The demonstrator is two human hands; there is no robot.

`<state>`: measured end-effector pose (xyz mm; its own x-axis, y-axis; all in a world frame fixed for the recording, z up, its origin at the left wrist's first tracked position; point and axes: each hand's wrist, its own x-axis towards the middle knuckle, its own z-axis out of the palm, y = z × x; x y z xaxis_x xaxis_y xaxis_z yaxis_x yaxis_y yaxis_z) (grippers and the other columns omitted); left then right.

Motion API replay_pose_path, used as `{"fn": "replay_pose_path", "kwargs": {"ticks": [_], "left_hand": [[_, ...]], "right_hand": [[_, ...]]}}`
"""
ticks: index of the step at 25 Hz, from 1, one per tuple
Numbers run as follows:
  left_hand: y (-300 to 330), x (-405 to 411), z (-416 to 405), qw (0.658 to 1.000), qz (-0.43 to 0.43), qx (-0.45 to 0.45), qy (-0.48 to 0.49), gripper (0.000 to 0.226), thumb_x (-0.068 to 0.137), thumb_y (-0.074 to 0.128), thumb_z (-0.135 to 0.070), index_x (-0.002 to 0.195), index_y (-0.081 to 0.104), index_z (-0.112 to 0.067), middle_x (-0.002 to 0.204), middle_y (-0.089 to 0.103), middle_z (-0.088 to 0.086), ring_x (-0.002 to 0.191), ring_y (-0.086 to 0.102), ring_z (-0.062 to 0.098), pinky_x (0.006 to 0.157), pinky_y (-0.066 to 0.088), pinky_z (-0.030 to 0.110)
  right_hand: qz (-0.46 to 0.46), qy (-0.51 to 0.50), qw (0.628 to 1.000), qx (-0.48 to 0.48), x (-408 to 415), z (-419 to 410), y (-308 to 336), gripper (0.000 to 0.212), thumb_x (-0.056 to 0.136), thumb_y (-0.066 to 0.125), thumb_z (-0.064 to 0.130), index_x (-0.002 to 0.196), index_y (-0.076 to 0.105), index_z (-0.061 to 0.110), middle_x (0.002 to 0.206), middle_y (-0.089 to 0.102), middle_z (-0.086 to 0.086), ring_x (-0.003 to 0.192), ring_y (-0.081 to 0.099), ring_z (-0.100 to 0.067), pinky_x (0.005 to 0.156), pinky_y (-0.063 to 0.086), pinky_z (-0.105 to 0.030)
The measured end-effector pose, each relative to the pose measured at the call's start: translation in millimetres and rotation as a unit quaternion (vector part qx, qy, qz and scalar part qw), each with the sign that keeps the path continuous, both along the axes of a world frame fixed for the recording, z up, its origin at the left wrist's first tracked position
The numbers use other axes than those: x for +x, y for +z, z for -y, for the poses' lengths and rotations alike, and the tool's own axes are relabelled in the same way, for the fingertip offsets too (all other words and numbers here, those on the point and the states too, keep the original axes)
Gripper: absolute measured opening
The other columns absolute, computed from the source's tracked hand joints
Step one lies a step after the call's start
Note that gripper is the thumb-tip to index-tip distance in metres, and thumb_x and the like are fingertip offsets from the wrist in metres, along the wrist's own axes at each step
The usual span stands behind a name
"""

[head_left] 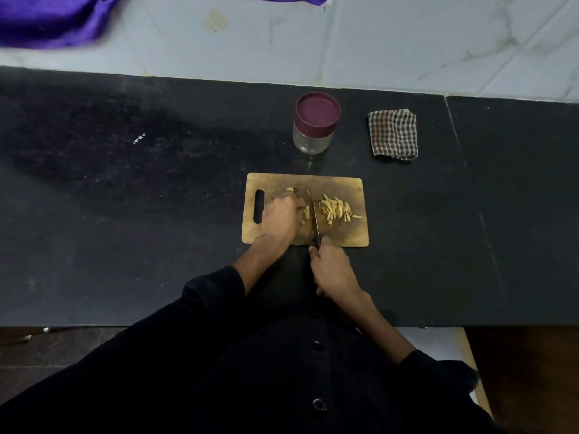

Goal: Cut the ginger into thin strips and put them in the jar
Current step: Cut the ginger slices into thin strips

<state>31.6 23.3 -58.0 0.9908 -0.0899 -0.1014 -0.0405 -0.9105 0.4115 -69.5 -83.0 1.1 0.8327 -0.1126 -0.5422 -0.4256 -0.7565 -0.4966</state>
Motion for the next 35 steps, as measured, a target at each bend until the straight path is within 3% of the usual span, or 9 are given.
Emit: {"fn": "replay_pose_path", "kwargs": {"ticks": [7, 15, 20, 28, 35], "left_hand": [[1.1, -2.0, -0.6, 1.0, -0.002, -0.005, -0.006, 0.019, 0.093, 0.058, -0.025, 0.101, 0.071, -0.014, 0.098, 0.068, 0.005, 0.089, 0.066, 0.023, 0.076, 0.056, 0.038], [8.6, -4.7, -1.2, 1.0, 0.012, -0.022, -0.019, 0.019, 0.094, 0.058, -0.021, 0.105, 0.071, -0.016, 0.102, 0.068, 0.003, 0.092, 0.065, 0.021, 0.076, 0.054, 0.033], [7.6, -4.2, -1.1, 1.0, -0.004, -0.027, -0.001, 0.021, 0.091, 0.061, -0.027, 0.109, 0.069, -0.018, 0.104, 0.068, 0.0, 0.092, 0.065, 0.017, 0.079, 0.056, 0.034], [11.5, -6.9, -2.5, 0.999, -0.018, -0.044, 0.004, 0.021, 0.091, 0.062, -0.028, 0.107, 0.069, -0.016, 0.103, 0.069, 0.0, 0.091, 0.065, 0.017, 0.078, 0.055, 0.035], [18.7, -12.8, -6.5, 0.993, 0.009, -0.119, -0.006, 0.02, 0.091, 0.061, -0.014, 0.108, 0.072, -0.014, 0.106, 0.069, 0.006, 0.096, 0.064, 0.022, 0.085, 0.052, 0.04]], "right_hand": [[0.003, 0.026, 0.999, -0.026, 6.3, -6.5, -1.4, 0.021, 0.105, 0.037, 0.03, 0.107, 0.044, 0.01, 0.096, 0.064, -0.015, 0.076, 0.069, -0.034, 0.071, 0.058, -0.053], [-0.019, 0.041, 0.998, -0.052, 8.3, -6.6, -1.5, 0.021, 0.104, 0.037, 0.024, 0.113, 0.045, 0.007, 0.106, 0.062, -0.018, 0.088, 0.067, -0.037, 0.078, 0.056, -0.054], [-0.035, 0.046, 0.997, -0.049, -4.0, -3.3, -4.9, 0.025, 0.105, 0.036, 0.023, 0.118, 0.046, 0.005, 0.113, 0.062, -0.019, 0.099, 0.063, -0.037, 0.076, 0.051, -0.045], [-0.006, -0.002, 1.0, -0.026, -2.4, 4.0, -3.5, 0.018, 0.104, 0.038, 0.03, 0.101, 0.044, 0.014, 0.097, 0.063, -0.013, 0.081, 0.068, -0.033, 0.074, 0.058, -0.051], [0.006, 0.03, 0.999, -0.028, 0.5, -0.9, -1.9, 0.019, 0.104, 0.038, 0.031, 0.103, 0.045, 0.014, 0.095, 0.064, -0.013, 0.078, 0.068, -0.034, 0.073, 0.058, -0.05]]}}
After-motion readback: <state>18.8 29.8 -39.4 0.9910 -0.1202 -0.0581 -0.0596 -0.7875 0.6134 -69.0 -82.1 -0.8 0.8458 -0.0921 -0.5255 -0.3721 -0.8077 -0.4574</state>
